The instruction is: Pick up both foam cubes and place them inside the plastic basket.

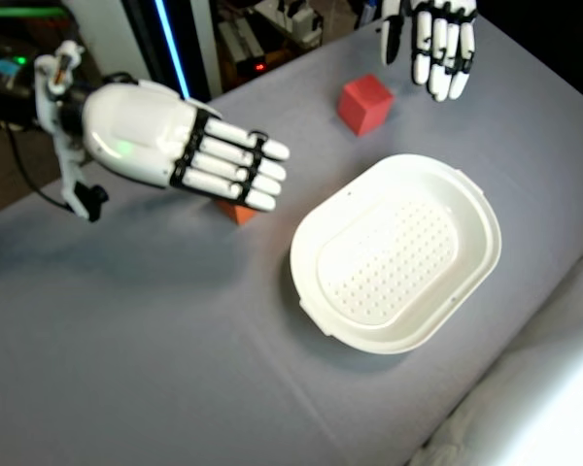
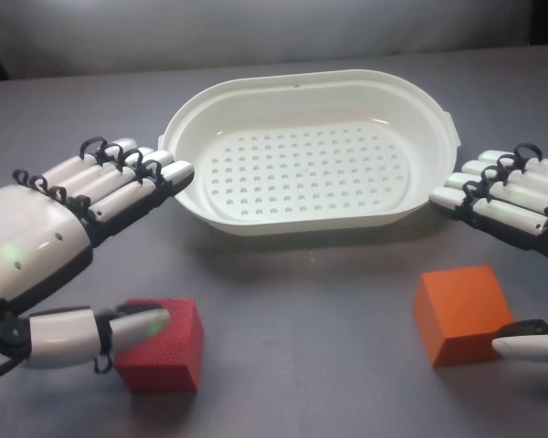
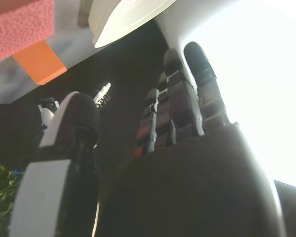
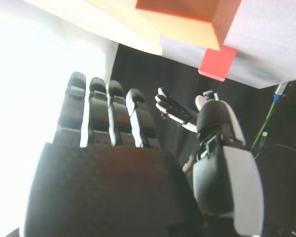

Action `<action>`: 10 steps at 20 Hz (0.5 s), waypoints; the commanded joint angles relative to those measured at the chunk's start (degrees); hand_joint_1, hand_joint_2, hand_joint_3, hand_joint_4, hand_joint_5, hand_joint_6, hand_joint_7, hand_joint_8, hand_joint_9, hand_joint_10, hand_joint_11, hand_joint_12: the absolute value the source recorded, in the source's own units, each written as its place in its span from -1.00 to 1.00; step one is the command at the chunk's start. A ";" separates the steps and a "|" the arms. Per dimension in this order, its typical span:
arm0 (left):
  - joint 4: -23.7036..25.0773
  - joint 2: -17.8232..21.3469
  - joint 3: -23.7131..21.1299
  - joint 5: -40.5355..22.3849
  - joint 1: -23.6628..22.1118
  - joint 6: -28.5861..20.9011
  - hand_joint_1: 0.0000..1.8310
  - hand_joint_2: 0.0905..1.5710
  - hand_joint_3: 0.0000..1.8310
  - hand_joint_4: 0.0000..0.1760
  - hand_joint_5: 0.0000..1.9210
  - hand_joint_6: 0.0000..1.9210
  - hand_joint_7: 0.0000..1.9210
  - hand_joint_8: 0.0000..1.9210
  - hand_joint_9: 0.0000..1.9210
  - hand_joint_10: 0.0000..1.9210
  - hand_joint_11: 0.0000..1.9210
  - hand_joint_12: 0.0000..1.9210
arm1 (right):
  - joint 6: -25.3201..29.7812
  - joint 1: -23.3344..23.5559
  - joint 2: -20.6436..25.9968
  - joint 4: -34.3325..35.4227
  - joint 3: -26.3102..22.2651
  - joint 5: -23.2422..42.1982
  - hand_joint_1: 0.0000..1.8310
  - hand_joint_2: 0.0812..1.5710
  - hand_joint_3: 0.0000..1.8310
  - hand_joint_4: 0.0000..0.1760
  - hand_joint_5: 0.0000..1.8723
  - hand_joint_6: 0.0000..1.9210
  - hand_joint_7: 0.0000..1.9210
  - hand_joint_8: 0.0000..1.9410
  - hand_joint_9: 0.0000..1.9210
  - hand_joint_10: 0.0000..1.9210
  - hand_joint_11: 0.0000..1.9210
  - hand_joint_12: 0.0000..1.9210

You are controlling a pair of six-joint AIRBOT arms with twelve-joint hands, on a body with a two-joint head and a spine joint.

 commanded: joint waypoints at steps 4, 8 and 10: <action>1.19 -1.12 1.05 -4.61 -1.55 -0.76 -0.50 0.30 -1.00 -0.30 -1.00 -1.00 -1.00 -1.00 -1.00 -1.00 -1.00 -1.00 | 0.16 -0.24 0.21 0.35 -0.30 6.78 -0.35 0.35 -0.99 -0.90 -1.00 -1.00 -1.00 -1.00 -1.00 -1.00 -1.00 -1.00; 2.25 -1.55 1.51 -2.23 -1.56 -1.89 -0.37 0.17 -1.00 -0.30 -1.00 -1.00 -1.00 -1.00 -1.00 -1.00 -1.00 -1.00 | 0.16 -0.35 0.17 0.53 -0.12 6.52 -0.35 0.32 -1.00 -1.00 -1.00 -1.00 -1.00 -1.00 -1.00 -1.00 -1.00 -1.00; 3.71 -2.27 2.04 -0.13 -1.57 -3.67 -0.36 0.13 -1.00 -0.14 -1.00 -1.00 -1.00 -1.00 -1.00 -1.00 -1.00 -1.00 | 0.16 -0.38 -0.54 0.62 0.46 5.63 -0.37 0.32 -1.00 -1.00 -1.00 -1.00 -1.00 -1.00 -1.00 -1.00 -1.00 -1.00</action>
